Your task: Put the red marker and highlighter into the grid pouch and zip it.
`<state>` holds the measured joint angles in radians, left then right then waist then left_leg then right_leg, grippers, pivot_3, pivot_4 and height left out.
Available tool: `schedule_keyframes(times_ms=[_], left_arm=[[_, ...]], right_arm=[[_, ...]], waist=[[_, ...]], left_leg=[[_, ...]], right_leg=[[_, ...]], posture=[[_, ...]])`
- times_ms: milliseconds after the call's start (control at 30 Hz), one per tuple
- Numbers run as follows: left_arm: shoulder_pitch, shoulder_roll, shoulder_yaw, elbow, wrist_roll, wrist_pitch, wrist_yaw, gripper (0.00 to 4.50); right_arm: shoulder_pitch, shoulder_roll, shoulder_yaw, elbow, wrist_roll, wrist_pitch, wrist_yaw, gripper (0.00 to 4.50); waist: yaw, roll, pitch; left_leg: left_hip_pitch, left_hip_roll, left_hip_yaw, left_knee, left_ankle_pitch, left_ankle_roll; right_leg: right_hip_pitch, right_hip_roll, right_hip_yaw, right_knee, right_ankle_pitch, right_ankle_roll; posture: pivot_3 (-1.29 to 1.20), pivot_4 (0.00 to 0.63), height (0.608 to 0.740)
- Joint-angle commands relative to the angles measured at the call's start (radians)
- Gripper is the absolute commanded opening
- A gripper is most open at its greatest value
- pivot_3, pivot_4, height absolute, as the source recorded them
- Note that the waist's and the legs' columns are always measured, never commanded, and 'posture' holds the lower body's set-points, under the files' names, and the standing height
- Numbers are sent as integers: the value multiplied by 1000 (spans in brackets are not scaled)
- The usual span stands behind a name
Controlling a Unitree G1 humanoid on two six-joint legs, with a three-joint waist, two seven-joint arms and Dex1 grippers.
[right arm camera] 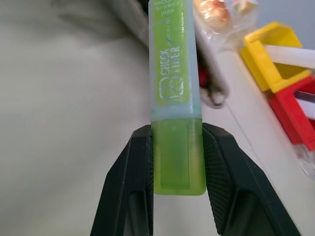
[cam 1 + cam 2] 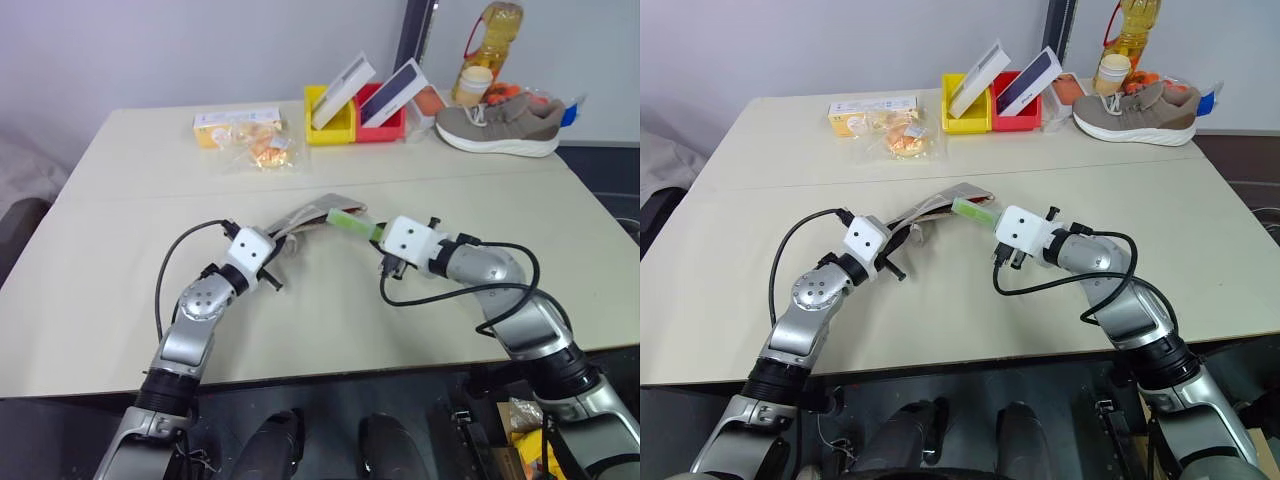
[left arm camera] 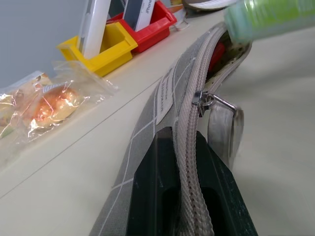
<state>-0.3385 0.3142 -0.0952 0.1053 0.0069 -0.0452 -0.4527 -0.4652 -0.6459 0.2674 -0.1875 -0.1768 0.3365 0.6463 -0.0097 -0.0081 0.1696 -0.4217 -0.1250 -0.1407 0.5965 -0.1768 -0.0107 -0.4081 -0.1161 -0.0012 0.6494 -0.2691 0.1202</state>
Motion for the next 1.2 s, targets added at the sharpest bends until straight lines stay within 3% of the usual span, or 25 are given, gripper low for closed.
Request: schedule_keyframes(times_ms=[33, 267, 533, 733, 900, 933, 1100, 1200], left_arm=[[-12, -3, 16, -29, -23, -15, -6, 0], [-3, 14, -7, -42, -13, -42, -41, 0], [-1, 56, -75, -69, 21, -107, -123, 0], [-8, 54, -106, -93, 6, -100, -183, 0], [-5, 45, -86, -104, -5, -75, -179, 0], [-4, 43, -82, -106, -9, -69, -176, 0], [-6, 25, -54, -117, -31, -23, -153, 0], [-38, 1, -22, -128, -75, 41, -137, 0]], right_arm=[[-5, -3, -9, -3, -21, -27, 1, 835], [-26, -18, 9, 10, -77, -42, 30, 835], [-94, -106, 100, -26, -191, -143, 169, 835], [-141, -61, 159, -16, -252, -172, 213, 835], [-146, -18, 137, -17, -251, -132, 223, 835], [-145, -16, 130, -21, -248, -128, 229, 1888], [-138, 12, 52, -53, -161, -179, 205, 4461], [-128, 46, -40, -87, -24, -159, 224, 4461]], waist=[[0, 0, 0], [0, 0, 0], [0, 0, 0], [-1, 0, 0], [-1, 0, 0], [-1, 0, 0], [-1, 0, 0], [-1, 0, 0]], left_leg=[[0, 0, 0, 0, 0, 0], [0, 0, 0, 0, 0, 0], [0, 0, 0, 0, 0, 0], [0, 0, 0, 0, 0, 0], [0, 0, 0, 0, 0, 0], [0, 0, 0, 0, 0, 0], [0, 0, 0, 0, 0, 0], [0, 0, 0, 0, 0, 0]], right_leg=[[0, 0, 0, 0, 0, 0], [0, 0, 0, 0, 0, 0], [0, 0, 0, 0, 0, 0], [0, 0, 0, 0, 0, 0], [0, 0, 0, 0, 0, 0], [0, 0, 0, 0, 0, 0], [0, 0, 0, 0, 0, 0], [0, 0, 0, 0, 0, 0]], posture=[[0, 150, 740], [0, 150, 740], [0, 150, 740], [0, 150, 740], [0, 150, 740], [0, 150, 740], [0, 150, 740], [0, 150, 740]])
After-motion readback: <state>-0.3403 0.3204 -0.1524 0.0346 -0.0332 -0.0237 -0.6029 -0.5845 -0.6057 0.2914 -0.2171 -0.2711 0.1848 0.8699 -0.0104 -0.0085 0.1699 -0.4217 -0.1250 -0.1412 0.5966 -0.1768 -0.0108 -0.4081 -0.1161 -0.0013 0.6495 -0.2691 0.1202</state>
